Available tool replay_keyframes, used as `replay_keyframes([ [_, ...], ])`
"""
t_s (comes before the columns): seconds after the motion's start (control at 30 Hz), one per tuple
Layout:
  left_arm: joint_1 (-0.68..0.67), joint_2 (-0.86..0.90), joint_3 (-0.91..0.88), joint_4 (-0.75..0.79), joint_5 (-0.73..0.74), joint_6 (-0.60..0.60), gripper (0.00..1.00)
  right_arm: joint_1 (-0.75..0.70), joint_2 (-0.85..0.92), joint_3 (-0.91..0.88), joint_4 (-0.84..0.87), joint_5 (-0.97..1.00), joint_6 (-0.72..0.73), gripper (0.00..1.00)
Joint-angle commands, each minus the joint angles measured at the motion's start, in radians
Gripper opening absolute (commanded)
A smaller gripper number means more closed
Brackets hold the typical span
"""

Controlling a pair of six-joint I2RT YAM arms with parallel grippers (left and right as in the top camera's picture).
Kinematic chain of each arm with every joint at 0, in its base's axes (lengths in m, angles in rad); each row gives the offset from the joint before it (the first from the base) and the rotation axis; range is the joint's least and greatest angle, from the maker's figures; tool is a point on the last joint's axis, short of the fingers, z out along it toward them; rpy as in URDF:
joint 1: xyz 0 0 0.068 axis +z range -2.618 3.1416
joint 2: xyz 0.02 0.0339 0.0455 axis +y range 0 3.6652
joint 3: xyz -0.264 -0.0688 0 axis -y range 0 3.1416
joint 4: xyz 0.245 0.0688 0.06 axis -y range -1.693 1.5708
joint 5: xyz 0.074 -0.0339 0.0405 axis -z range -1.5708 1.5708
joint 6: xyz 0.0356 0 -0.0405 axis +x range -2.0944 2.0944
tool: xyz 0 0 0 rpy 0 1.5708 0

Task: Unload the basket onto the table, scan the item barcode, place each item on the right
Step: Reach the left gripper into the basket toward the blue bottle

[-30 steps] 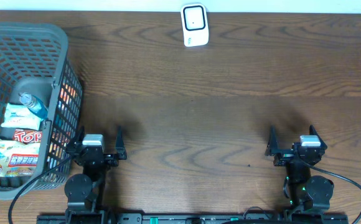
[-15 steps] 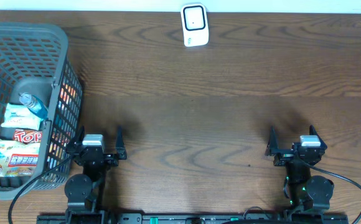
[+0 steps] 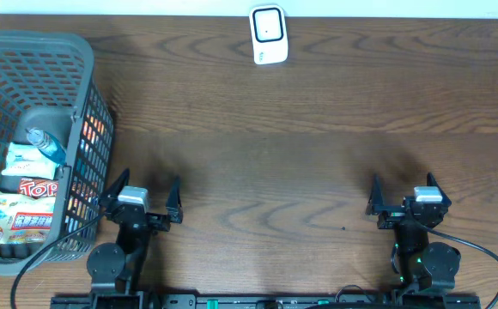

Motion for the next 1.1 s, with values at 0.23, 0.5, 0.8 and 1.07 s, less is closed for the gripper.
replay_keyframes([
  [0.23,-0.002,0.217,0.315,0.012,0.131,-0.107,0.98,0.010,-0.005,-0.003,-0.004,0.012,0.010,0.99],
  [0.5,-0.002,0.660,0.745,-0.087,0.197,-0.257,0.98,0.010,-0.005,-0.003,-0.003,0.012,0.010,0.99],
  [0.8,-0.002,0.917,0.920,-0.180,0.484,-0.311,0.98,0.010,-0.005,-0.003,-0.003,0.012,0.010,0.99],
  [1.07,-0.002,0.984,0.920,-0.134,0.635,-0.396,0.98,0.010,-0.005,-0.003,-0.003,0.012,0.010,0.99],
])
